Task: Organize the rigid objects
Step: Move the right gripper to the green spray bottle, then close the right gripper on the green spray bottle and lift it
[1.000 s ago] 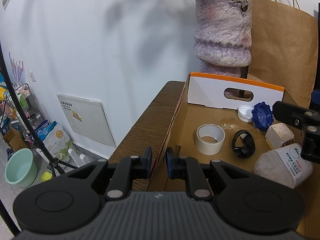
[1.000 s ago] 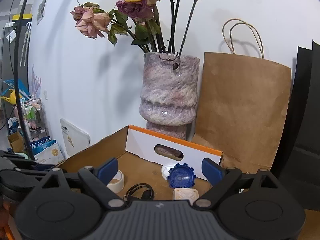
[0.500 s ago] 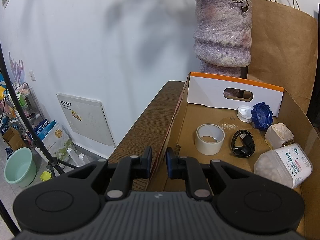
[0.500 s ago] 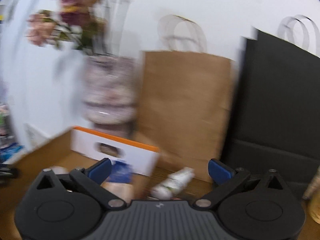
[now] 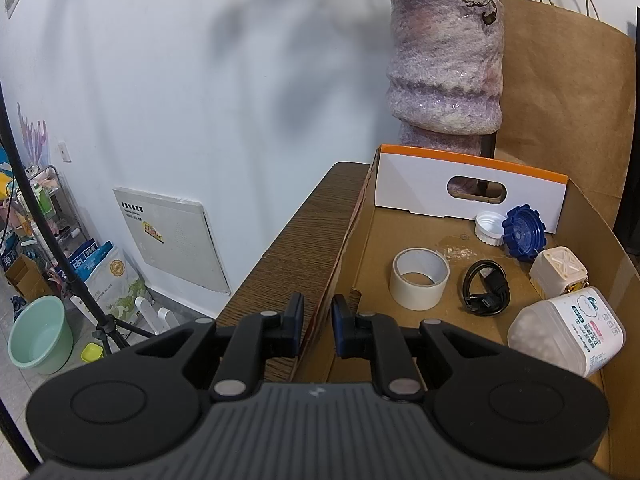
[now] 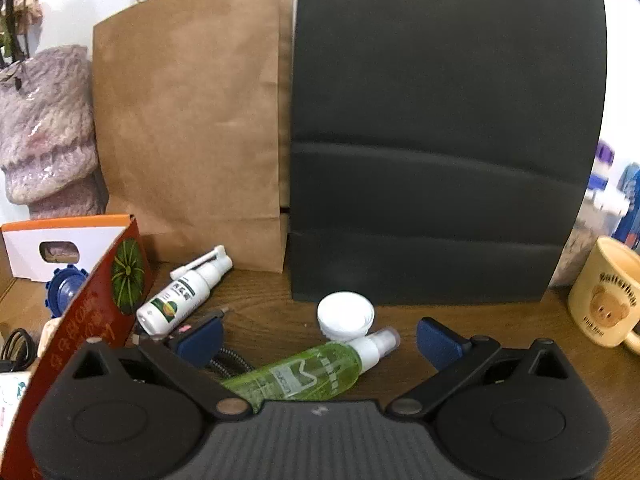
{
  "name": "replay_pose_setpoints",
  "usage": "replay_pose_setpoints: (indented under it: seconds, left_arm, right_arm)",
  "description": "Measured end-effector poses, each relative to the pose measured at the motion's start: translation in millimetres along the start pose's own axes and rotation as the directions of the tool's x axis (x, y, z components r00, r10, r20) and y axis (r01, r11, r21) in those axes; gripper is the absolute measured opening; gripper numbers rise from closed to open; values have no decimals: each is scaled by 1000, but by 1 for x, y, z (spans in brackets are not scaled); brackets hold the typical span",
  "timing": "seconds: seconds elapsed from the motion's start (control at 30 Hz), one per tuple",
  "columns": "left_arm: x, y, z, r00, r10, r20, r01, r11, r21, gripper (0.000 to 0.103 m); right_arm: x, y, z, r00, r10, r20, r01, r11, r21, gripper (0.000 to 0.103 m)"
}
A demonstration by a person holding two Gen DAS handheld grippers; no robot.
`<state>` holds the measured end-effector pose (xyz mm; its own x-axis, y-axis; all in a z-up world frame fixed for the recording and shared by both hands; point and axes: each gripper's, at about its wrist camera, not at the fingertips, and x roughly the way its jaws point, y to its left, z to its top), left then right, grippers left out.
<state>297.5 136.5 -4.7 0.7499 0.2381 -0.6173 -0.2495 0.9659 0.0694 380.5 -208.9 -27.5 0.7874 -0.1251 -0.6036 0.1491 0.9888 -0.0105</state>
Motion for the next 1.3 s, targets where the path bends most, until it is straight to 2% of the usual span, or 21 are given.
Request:
replay_pose_setpoints:
  seconds: [0.17, 0.37, 0.47, 0.53, 0.87, 0.9, 1.03, 1.1, 1.3]
  left_arm:
    - [0, 0, 0, 1000, -1, 0, 1, 1000, 0, 16]
    - [0, 0, 0, 1000, 1, 0, -1, 1000, -1, 16]
    - [-1, 0, 0, 1000, 1, 0, -1, 1000, -2, 16]
    - [-1, 0, 0, 1000, 1, 0, -1, 1000, -1, 16]
    - [-1, 0, 0, 1000, 1, 1, -1, 1000, -2, 16]
    - [-1, 0, 0, 1000, 1, 1, -1, 1000, -1, 16]
    - [-1, 0, 0, 1000, 1, 1, -1, 1000, -2, 16]
    - [-1, 0, 0, 1000, 2, 1, -2, 1000, -1, 16]
    - [-1, 0, 1, 1000, 2, 2, -2, 1000, -2, 16]
  right_arm:
    - [10, -3, -6, 999, 3, -36, -3, 1000, 20, 101]
    - [15, -12, -13, 997, 30, -76, -27, 999, 40, 93]
    - [17, -21, -18, 994, 32, -104, -28, 999, 37, 86]
    - [18, -27, -21, 992, 36, -121, -31, 999, 41, 77]
    - [-11, -44, -45, 994, 31, -101, -32, 999, -10, 77]
    - [-15, -45, -48, 995, 33, -96, -34, 999, -12, 75]
    - [-28, -44, -54, 995, 58, -80, -60, 998, -20, 39]
    - [-32, -40, -56, 995, 64, -71, -67, 997, -37, 34]
    - [-36, -36, -58, 996, 77, -50, -80, 995, -61, 33]
